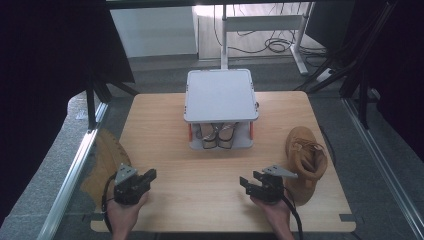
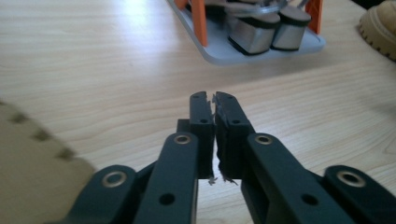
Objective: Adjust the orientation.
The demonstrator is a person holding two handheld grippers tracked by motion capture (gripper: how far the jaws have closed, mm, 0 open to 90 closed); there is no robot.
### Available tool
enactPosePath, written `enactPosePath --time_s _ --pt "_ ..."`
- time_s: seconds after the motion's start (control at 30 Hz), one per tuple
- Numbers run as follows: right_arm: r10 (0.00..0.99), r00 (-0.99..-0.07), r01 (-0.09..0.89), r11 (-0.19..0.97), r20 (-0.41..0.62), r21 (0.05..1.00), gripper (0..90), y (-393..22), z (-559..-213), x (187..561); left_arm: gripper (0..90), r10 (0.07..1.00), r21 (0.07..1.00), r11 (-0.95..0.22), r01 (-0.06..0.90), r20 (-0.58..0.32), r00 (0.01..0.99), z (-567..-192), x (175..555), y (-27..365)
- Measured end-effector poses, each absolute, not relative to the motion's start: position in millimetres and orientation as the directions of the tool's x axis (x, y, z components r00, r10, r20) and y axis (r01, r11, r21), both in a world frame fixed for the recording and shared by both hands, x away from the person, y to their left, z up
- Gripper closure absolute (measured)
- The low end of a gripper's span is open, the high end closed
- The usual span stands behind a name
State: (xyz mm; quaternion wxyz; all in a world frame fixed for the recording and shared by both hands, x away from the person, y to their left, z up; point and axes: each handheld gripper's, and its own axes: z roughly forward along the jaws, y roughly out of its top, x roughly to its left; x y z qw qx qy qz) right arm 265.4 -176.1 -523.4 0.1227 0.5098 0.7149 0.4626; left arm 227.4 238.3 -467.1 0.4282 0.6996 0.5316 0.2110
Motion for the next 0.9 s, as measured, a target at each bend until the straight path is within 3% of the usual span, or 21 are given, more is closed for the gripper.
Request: enactPosePath --time_s 0.9 --pt "0.837 -0.456 0.627 0.059 0.304 0.777 37.0 -171 -527 265 89.6 0.950 0.851 0.162 0.499 -0.272 0.155 -459 190 336"
